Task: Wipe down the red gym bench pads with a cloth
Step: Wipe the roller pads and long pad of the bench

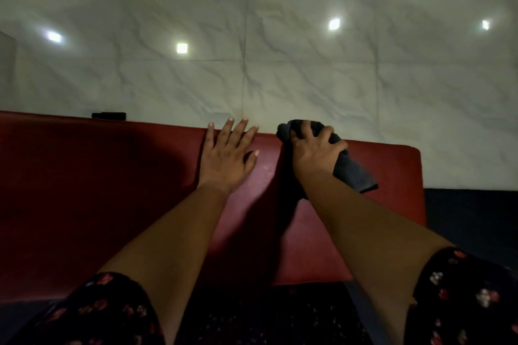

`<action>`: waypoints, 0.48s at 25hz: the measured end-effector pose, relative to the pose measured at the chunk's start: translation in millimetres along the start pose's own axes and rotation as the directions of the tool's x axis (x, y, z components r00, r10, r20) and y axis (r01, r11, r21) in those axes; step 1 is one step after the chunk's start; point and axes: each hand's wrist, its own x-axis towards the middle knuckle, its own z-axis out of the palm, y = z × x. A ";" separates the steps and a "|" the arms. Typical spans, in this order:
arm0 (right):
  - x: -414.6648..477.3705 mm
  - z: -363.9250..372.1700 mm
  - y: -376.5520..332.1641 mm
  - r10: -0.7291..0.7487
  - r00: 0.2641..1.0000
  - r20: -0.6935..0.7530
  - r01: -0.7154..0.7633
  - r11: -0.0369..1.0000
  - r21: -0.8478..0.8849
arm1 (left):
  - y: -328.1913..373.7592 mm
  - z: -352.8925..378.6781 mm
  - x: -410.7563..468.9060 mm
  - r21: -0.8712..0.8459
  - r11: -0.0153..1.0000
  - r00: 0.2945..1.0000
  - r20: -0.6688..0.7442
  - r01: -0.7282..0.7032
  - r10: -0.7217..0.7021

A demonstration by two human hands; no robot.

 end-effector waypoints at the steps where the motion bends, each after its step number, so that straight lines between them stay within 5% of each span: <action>1: 2.5 6.9 11.7 0.014 1.000 0.000 -0.014 1.000 -0.002 | 13.4 5.4 4.2 -0.009 1.000 1.000 0.023 -0.014 0.014; 6: 11.9 32.3 71.9 0.084 0.996 0.003 -0.084 0.996 -0.015 | 34.9 28.4 6.4 -0.012 0.999 0.994 -0.103 0.041 -0.042; 12: 26.5 51.1 129.2 0.137 0.987 0.086 -0.139 0.990 0.020 | 81.0 24.8 31.5 -0.063 0.982 0.952 -0.264 -0.177 0.155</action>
